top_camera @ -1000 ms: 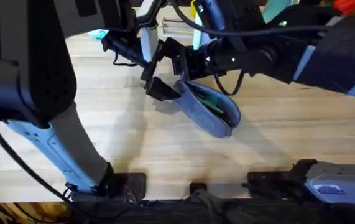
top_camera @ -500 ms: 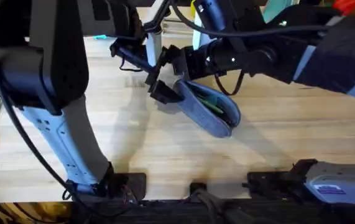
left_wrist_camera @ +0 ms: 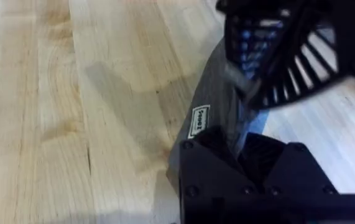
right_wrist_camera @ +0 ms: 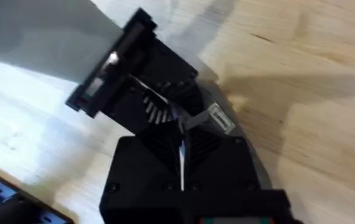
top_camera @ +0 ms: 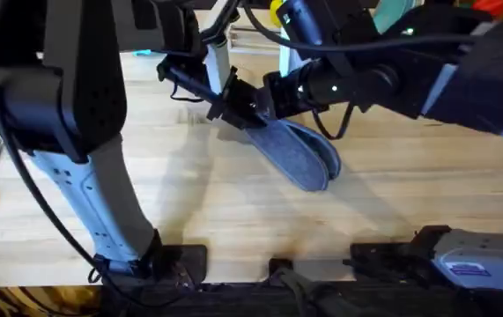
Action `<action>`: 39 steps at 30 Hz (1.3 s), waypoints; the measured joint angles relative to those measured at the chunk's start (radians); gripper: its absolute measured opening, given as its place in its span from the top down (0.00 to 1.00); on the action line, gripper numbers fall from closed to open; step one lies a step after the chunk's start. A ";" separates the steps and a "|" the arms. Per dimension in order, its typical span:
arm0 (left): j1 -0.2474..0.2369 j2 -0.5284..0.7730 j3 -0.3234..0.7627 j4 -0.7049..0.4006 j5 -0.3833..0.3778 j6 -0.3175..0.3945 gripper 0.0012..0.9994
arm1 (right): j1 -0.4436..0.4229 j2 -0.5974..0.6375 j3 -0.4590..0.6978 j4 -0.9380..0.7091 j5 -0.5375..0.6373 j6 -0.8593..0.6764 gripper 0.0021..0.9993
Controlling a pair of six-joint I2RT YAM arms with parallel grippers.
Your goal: Unzip the bag, pick up the pens from the table one at a time and place them inside, then zip the bag closed.
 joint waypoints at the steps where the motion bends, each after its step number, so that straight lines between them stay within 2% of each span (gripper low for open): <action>1: -0.001 0.000 0.000 0.000 0.001 0.000 0.96 | 0.000 -0.008 0.000 -0.019 0.016 0.000 0.97; 6: -0.008 0.000 0.000 0.000 0.027 0.000 0.96 | 0.000 -0.060 0.001 -0.134 0.082 0.000 0.97; 12: -0.023 0.000 0.000 -0.004 0.041 0.000 0.96 | -0.024 -0.082 0.013 -0.293 0.091 0.045 0.97; 24: -0.017 0.000 -0.001 -0.010 0.014 0.000 0.96 | -0.219 -0.084 0.014 -0.504 0.115 0.132 0.97; 27: -0.010 0.000 0.000 -0.013 0.006 0.000 0.96 | -0.265 -0.089 0.014 -0.512 0.116 0.139 0.97; 33: -0.007 0.000 -0.001 -0.035 0.003 0.000 0.96 | -0.285 -0.090 0.009 -0.520 0.100 0.162 0.97; 39: -0.006 0.000 -0.001 -0.039 0.004 0.000 0.96 | -0.285 -0.090 0.006 -0.417 -0.005 0.162 0.97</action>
